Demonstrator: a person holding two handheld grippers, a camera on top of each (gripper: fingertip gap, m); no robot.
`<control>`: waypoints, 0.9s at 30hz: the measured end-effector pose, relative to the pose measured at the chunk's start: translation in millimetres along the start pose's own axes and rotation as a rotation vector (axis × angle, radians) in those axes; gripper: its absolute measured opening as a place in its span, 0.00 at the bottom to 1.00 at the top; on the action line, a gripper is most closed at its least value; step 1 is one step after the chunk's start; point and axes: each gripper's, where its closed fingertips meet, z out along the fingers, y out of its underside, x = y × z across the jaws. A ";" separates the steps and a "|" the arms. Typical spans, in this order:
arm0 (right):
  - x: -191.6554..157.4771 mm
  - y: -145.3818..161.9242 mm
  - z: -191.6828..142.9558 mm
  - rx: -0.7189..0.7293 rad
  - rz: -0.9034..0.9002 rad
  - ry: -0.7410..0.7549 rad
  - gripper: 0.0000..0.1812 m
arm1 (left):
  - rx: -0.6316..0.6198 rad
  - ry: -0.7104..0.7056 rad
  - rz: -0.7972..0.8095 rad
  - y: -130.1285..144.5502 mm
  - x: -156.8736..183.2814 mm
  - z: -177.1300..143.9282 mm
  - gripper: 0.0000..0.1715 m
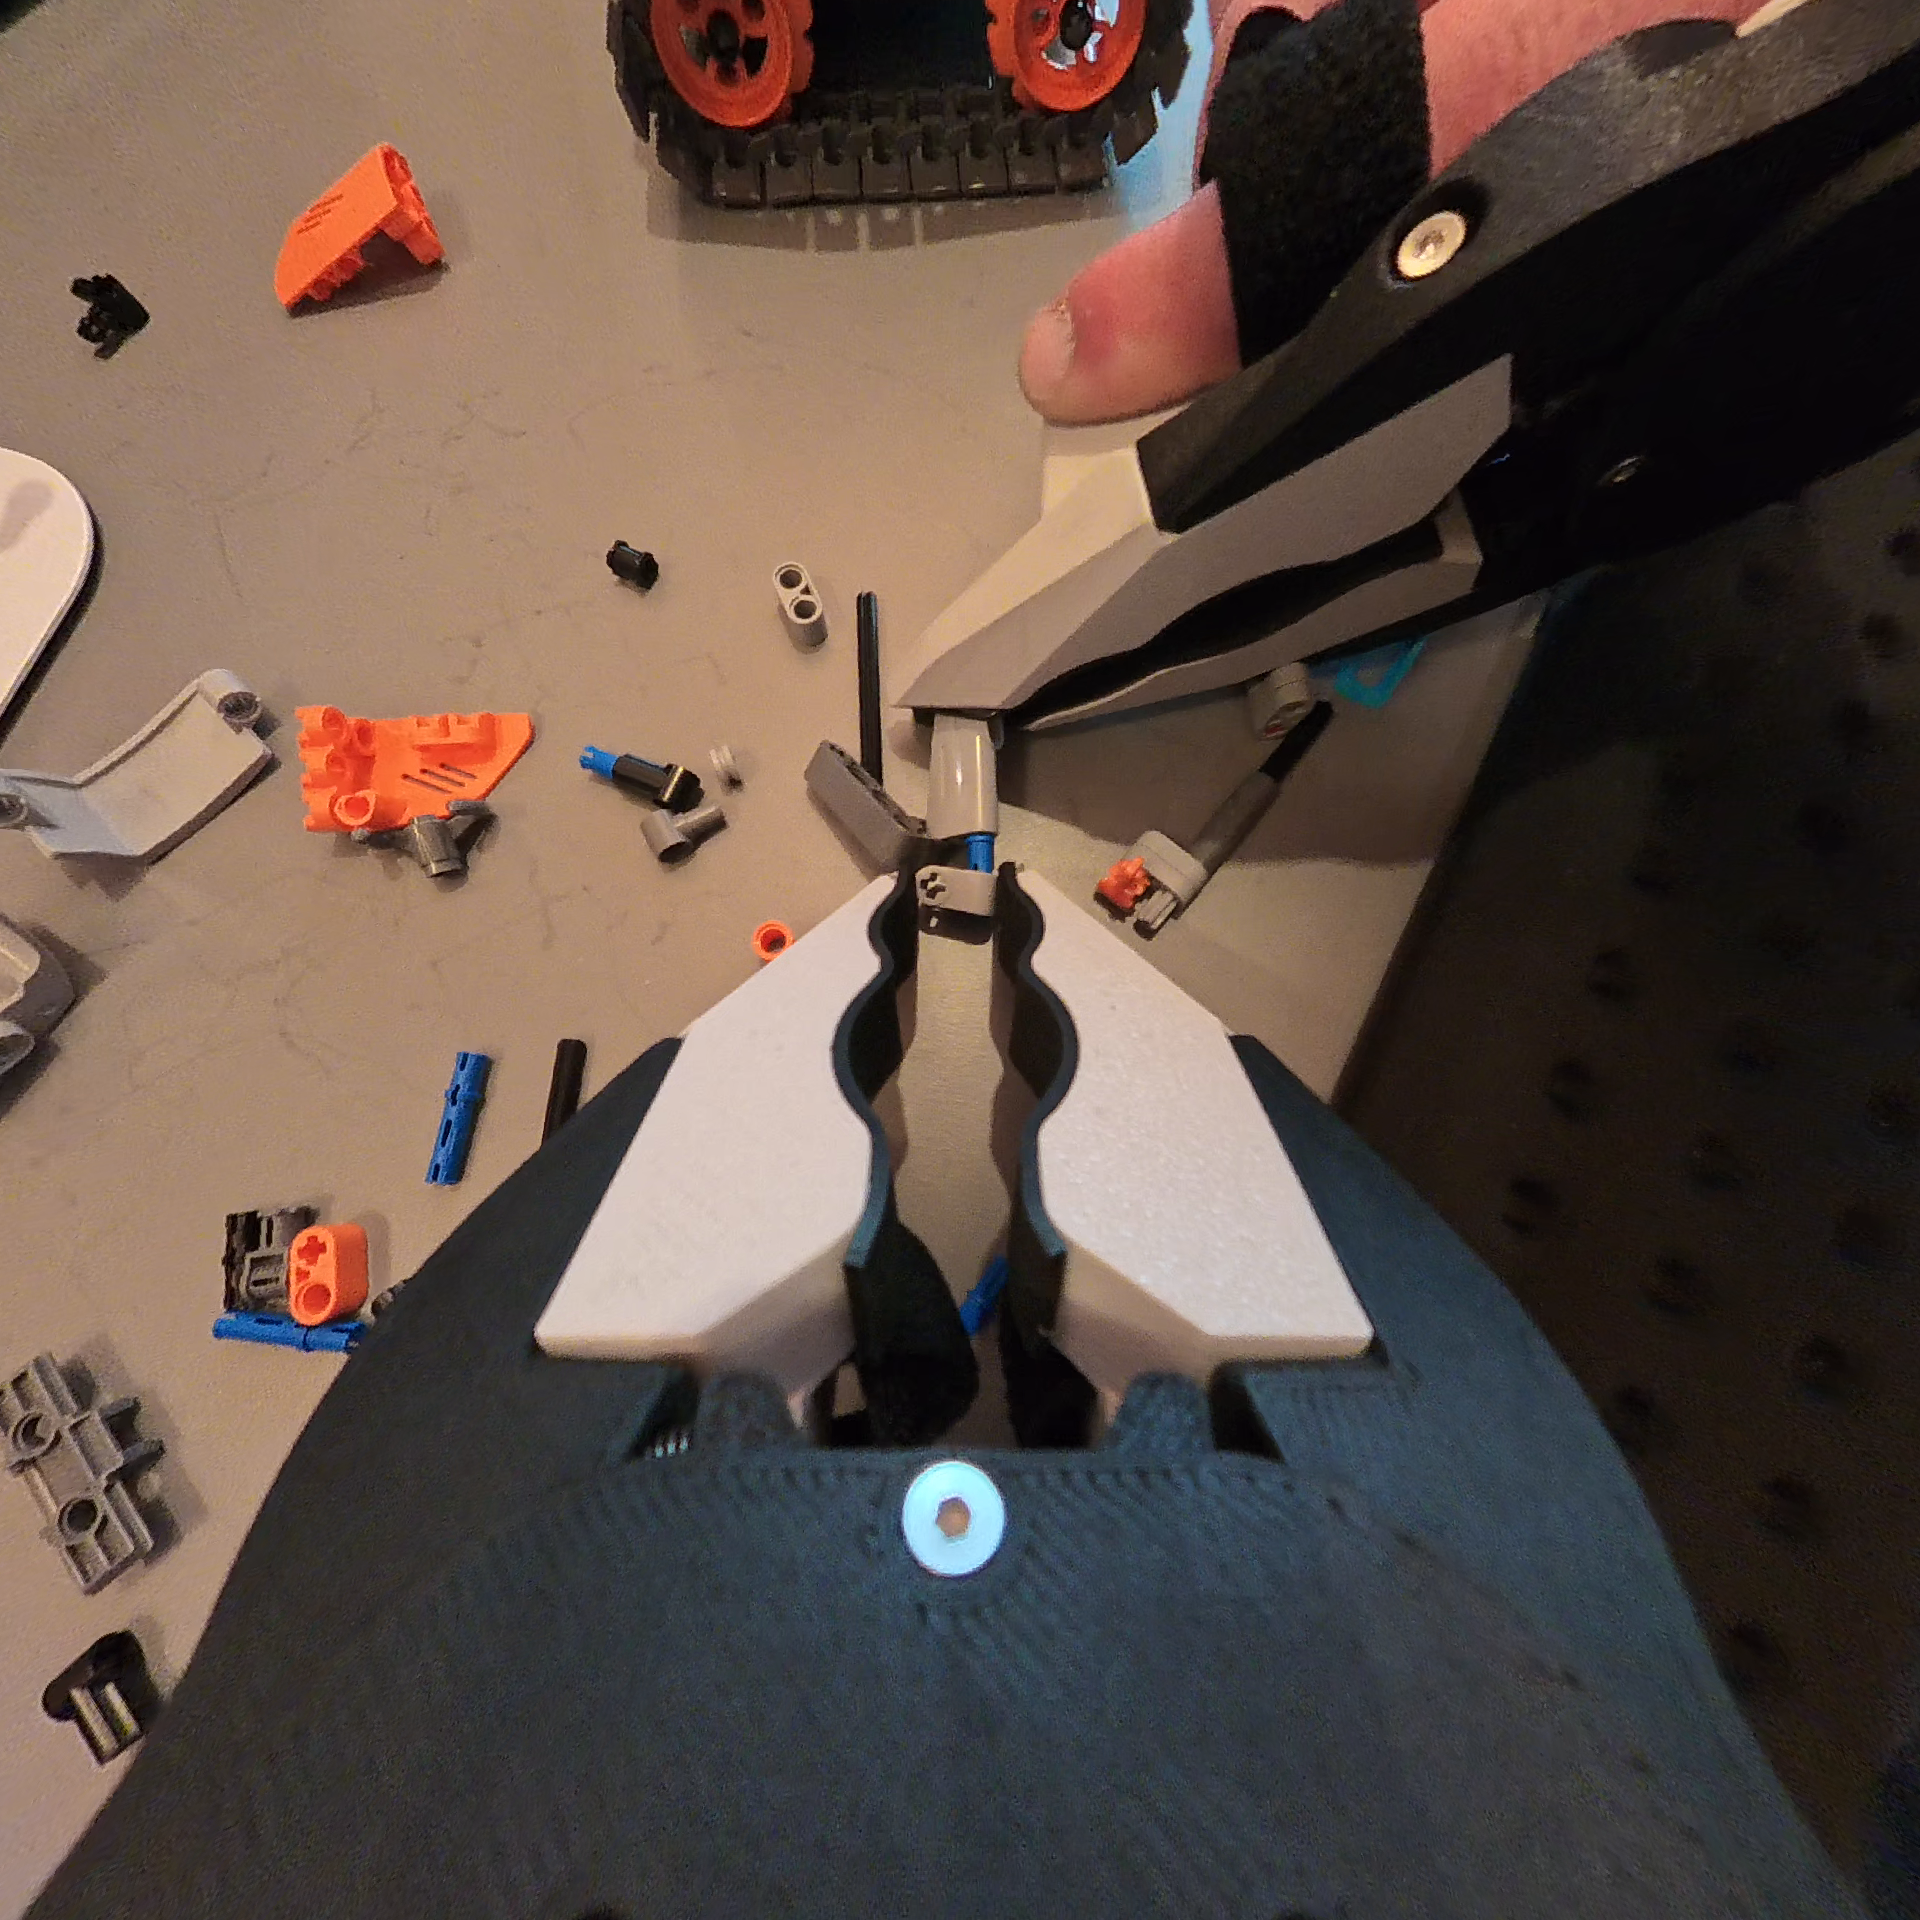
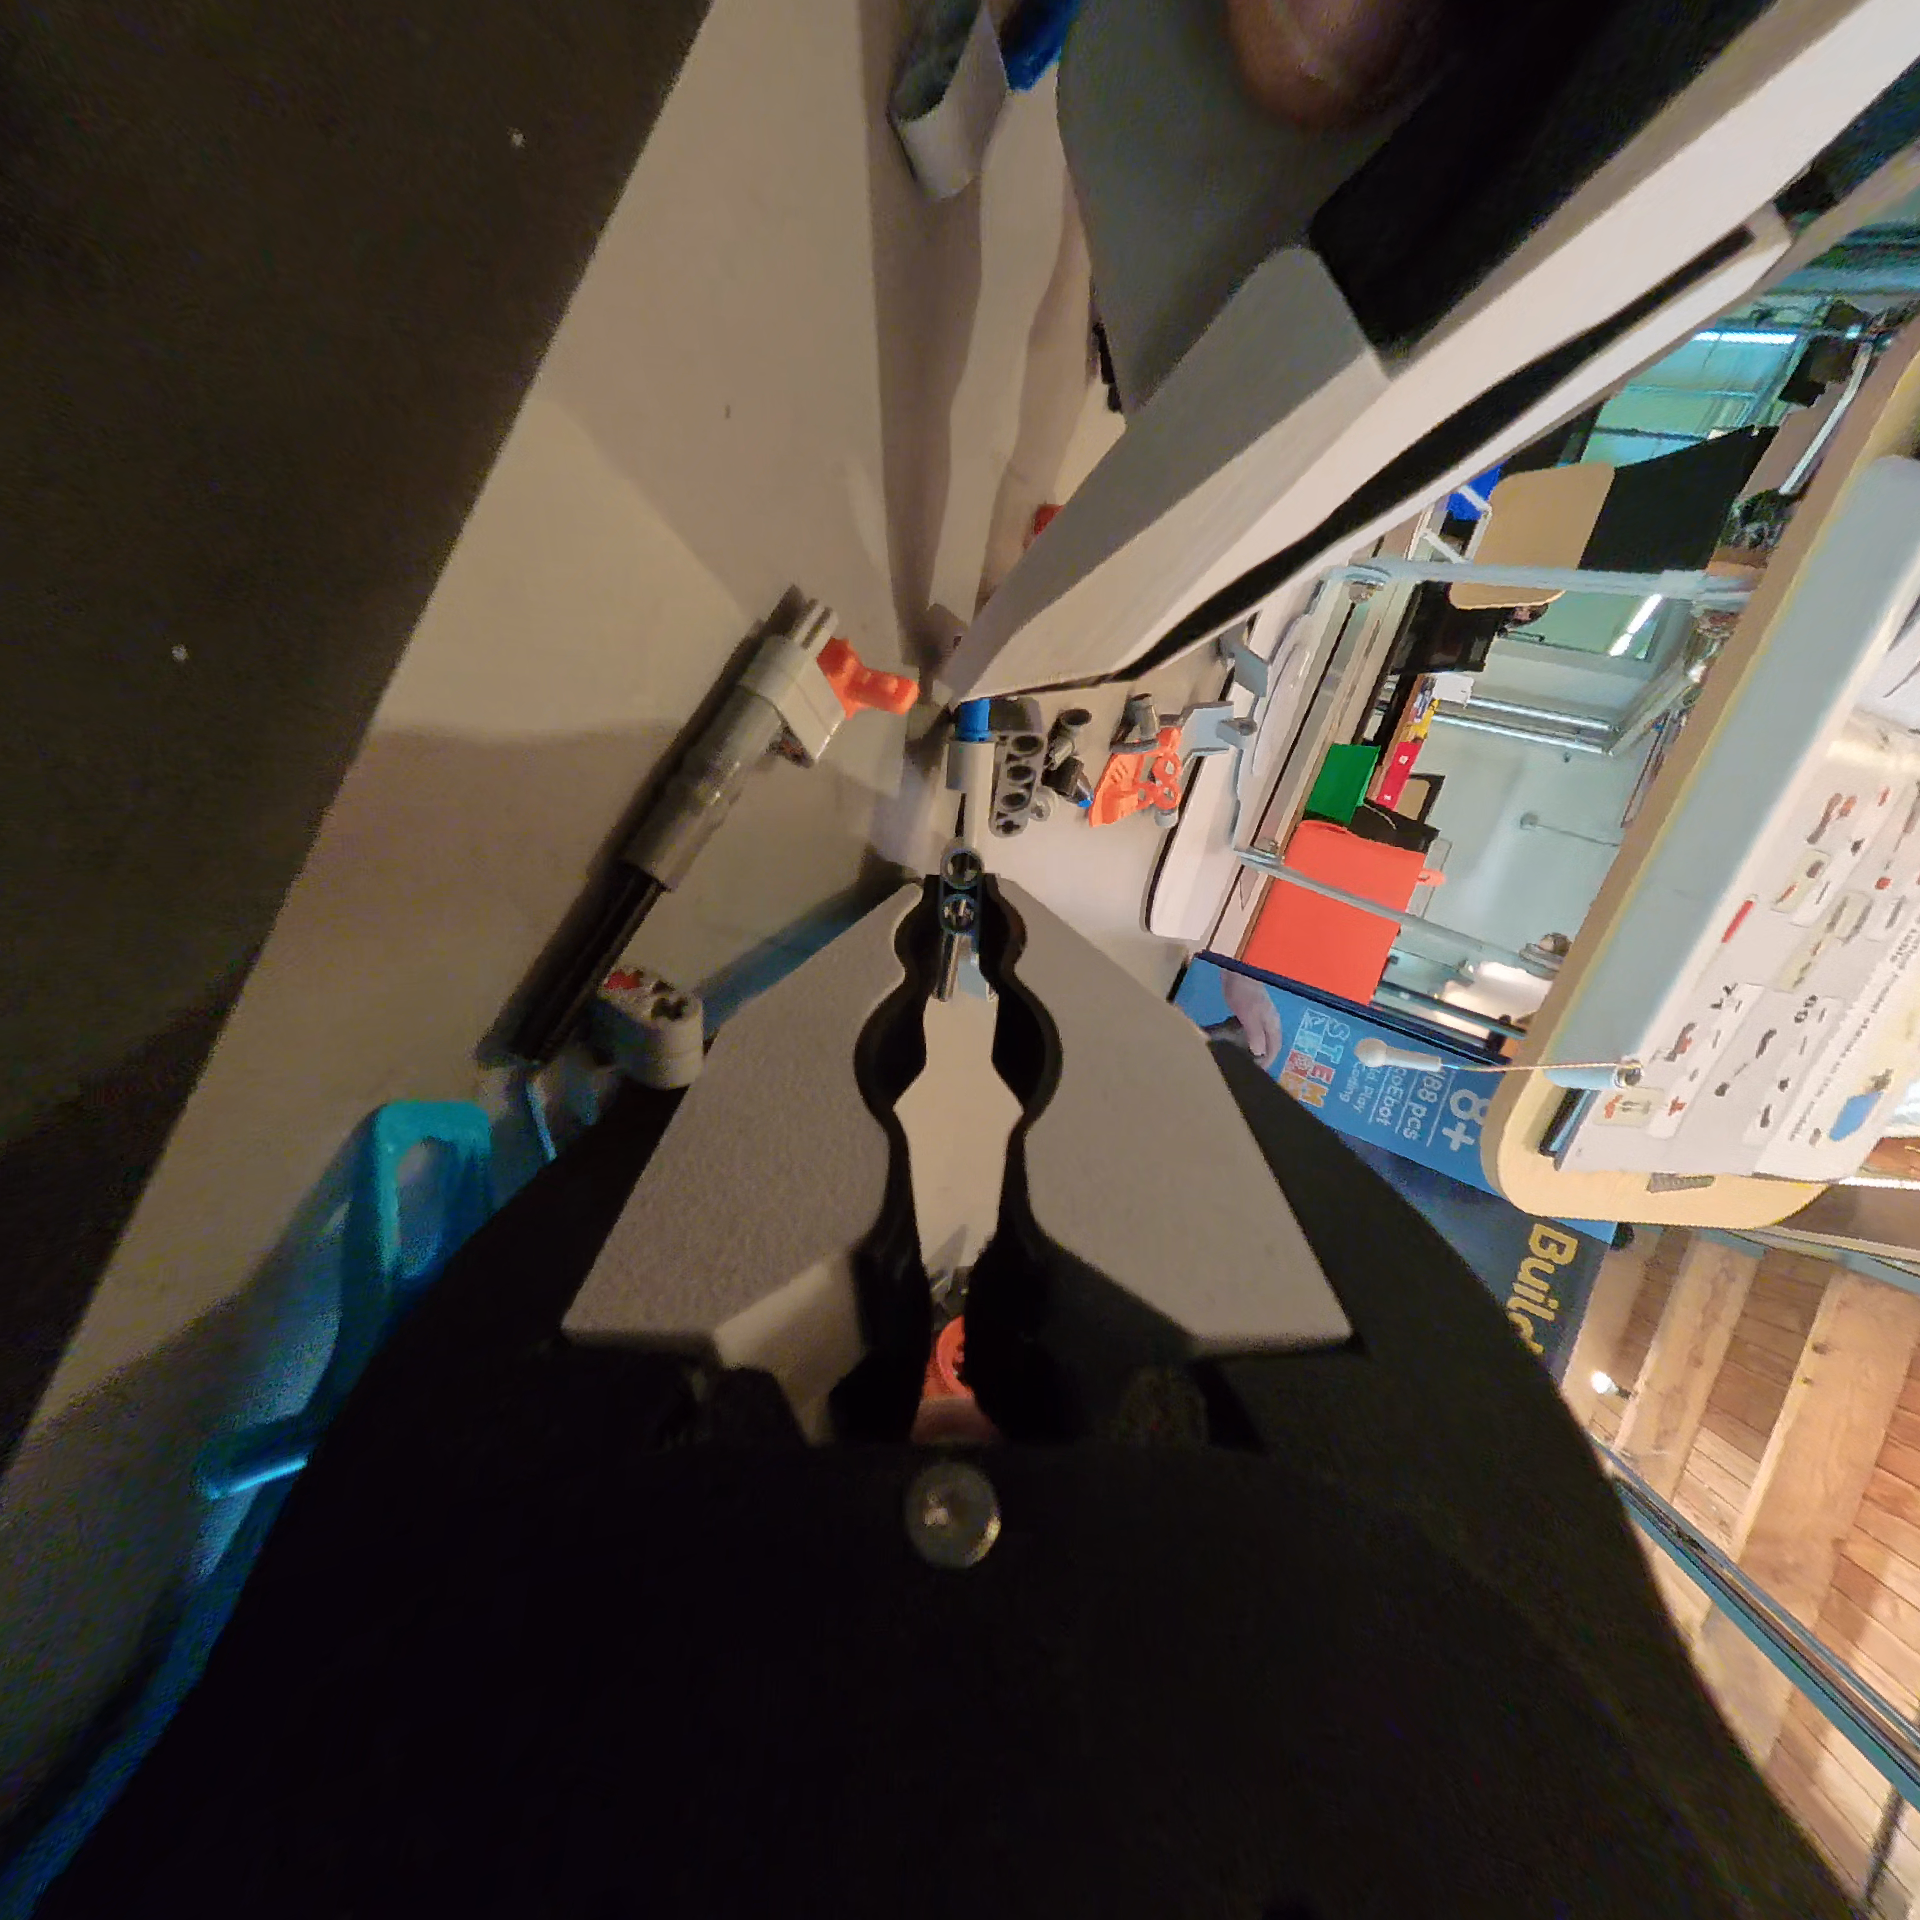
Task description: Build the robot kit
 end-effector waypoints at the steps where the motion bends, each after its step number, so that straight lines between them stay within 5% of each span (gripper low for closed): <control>1: 0.0 0.1 0.0 -0.010 -0.012 0.005 0.02 | -0.002 -0.003 0.002 0.2 -0.1 0.3 0.07; 14: -0.5 1.2 -2.7 -0.136 -0.065 0.002 0.02 | 0.009 -0.029 0.004 -1.7 -2.7 6.5 0.07; 27: 6.0 -0.4 -2.9 -0.022 0.010 0.025 0.02 | 0.045 -0.045 0.047 -5.9 -4.6 2.0 0.07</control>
